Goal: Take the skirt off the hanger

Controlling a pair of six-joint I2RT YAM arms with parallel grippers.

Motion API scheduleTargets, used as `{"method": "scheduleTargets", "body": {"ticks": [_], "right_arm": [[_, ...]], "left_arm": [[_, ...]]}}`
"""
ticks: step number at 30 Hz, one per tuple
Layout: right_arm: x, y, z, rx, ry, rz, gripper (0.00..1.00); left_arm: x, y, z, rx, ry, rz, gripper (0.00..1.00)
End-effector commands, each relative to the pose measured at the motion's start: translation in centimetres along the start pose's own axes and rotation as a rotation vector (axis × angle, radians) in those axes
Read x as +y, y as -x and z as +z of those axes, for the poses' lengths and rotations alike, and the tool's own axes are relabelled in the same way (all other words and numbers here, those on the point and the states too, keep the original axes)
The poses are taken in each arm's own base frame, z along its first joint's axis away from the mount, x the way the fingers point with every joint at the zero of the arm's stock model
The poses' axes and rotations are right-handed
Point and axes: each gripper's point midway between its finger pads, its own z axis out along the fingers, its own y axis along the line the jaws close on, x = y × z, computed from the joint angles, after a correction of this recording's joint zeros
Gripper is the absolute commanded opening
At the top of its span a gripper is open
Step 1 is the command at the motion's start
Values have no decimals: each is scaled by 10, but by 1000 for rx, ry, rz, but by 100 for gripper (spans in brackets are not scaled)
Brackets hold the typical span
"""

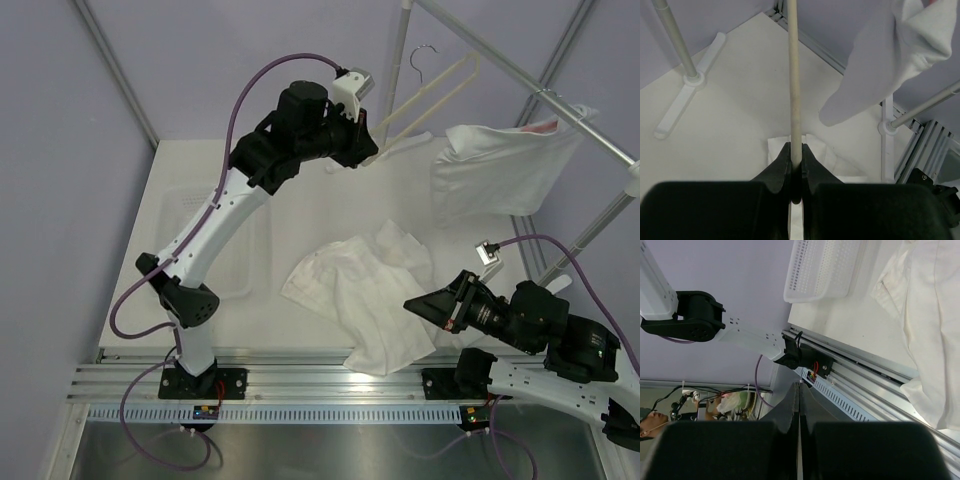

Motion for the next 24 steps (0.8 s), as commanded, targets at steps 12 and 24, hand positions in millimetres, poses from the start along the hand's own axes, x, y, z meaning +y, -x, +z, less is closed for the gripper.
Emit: {"method": "scheduleTargets", "body": {"ticks": [12, 24], "right_arm": [[3, 4, 1, -23, 12, 45, 0], [0, 6, -8, -48, 42, 73, 0]], "left_arm": [[-48, 65, 35, -287, -160, -75, 0], [-73, 58, 79, -309, -193, -139, 0]]}}
